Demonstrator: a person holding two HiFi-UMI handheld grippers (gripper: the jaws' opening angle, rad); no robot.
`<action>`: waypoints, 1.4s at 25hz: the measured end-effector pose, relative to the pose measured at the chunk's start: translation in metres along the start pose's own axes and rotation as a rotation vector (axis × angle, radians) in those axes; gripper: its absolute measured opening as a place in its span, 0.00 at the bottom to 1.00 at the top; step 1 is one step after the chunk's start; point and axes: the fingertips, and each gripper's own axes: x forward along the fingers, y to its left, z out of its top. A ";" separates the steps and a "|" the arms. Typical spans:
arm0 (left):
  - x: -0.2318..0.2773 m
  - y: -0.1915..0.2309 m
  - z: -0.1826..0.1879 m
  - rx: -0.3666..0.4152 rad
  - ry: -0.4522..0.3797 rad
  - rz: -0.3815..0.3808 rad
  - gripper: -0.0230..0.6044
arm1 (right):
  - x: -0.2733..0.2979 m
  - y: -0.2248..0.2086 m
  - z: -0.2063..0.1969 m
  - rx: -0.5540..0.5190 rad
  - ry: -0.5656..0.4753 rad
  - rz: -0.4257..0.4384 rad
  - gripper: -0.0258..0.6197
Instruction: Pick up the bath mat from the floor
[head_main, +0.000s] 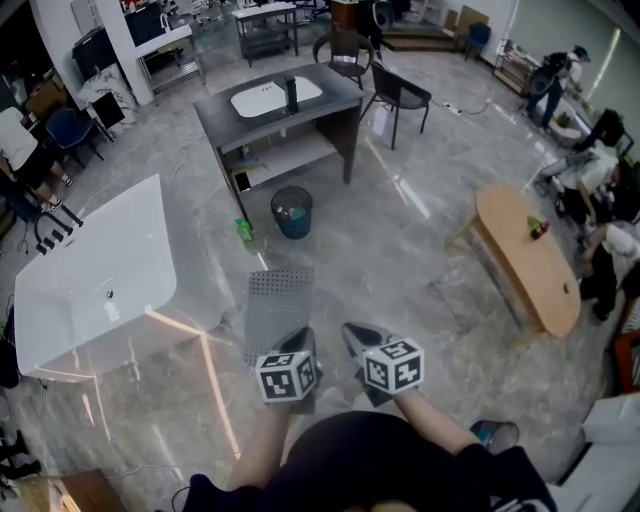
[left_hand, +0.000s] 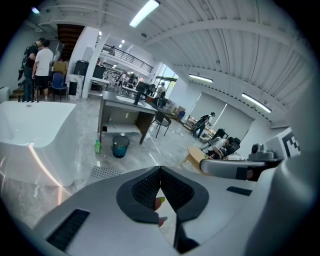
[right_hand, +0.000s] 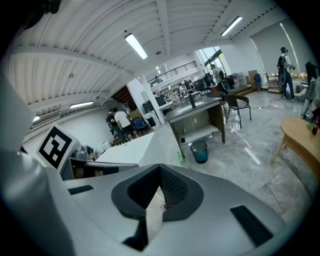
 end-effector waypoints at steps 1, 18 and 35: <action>-0.001 0.006 0.000 -0.013 -0.002 0.009 0.04 | 0.004 0.003 -0.001 -0.006 0.011 0.011 0.06; -0.004 0.117 -0.021 -0.325 -0.055 0.295 0.04 | 0.103 0.047 0.006 -0.235 0.241 0.304 0.06; 0.002 0.171 -0.056 -0.677 -0.126 0.565 0.04 | 0.192 0.059 -0.019 -0.499 0.543 0.570 0.06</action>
